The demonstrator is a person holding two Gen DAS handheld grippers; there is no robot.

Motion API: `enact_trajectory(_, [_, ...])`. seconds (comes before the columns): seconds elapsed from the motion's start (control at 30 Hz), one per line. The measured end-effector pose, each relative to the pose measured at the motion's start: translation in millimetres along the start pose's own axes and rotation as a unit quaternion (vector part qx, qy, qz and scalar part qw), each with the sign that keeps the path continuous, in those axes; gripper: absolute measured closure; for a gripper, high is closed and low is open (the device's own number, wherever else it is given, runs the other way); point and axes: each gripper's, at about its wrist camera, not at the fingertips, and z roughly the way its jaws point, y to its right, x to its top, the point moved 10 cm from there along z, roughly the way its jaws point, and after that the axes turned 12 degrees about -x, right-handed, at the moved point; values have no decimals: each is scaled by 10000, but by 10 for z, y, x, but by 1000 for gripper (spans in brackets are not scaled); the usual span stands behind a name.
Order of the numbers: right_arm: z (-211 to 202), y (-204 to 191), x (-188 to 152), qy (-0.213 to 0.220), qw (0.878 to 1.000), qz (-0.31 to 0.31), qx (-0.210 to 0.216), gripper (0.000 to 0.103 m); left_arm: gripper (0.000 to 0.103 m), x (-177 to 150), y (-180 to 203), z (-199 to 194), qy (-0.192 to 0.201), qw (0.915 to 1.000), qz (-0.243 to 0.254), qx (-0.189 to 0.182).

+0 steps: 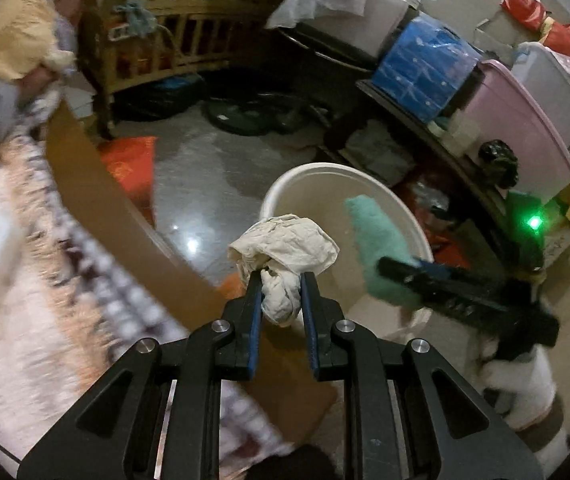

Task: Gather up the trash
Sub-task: 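Carry both items to the white bucket and open both tools to drop them, then move both open tools back over the trash on the bed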

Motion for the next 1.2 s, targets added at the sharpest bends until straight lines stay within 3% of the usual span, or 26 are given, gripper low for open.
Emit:
enact_trajectory(0.1, [76, 70, 4, -14, 9998, 175, 59, 54, 83, 41, 128, 188, -77, 9997, -88, -220])
enact_trajectory(0.2, [133, 118, 13, 23, 9995, 291, 96, 50, 73, 81, 161, 355, -135, 9986, -270, -429])
enact_trajectory(0.27, [163, 118, -11, -13, 9993, 348, 142, 38, 63, 100, 163, 359, -98, 9977, -377, -551])
enact_trajectory(0.4, [201, -1, -81, -104, 9995, 225, 200, 36, 61, 92, 121, 254, -8, 9979, -403, -502])
enact_trajectory(0.67, [59, -264, -94, 141, 9997, -36, 173, 36, 61, -109, -312, -280, 390, 9973, -221, 583])
enact_trajectory(0.87, [-120, -629, -131, 357, 9986, -365, 127, 32, 61, -334, -747, -710, 684, 9879, -333, 1353])
enact_trajectory(1.03, [-292, -992, -188, 481, 9970, -576, 210, 30, 61, -526, -1023, -1034, 843, 9798, -475, 1749])
enact_trajectory(1.2, [-424, -1446, -262, 516, 9943, -831, 434, 28, 61, -687, -1246, -1408, 1049, 9672, -476, 2266])
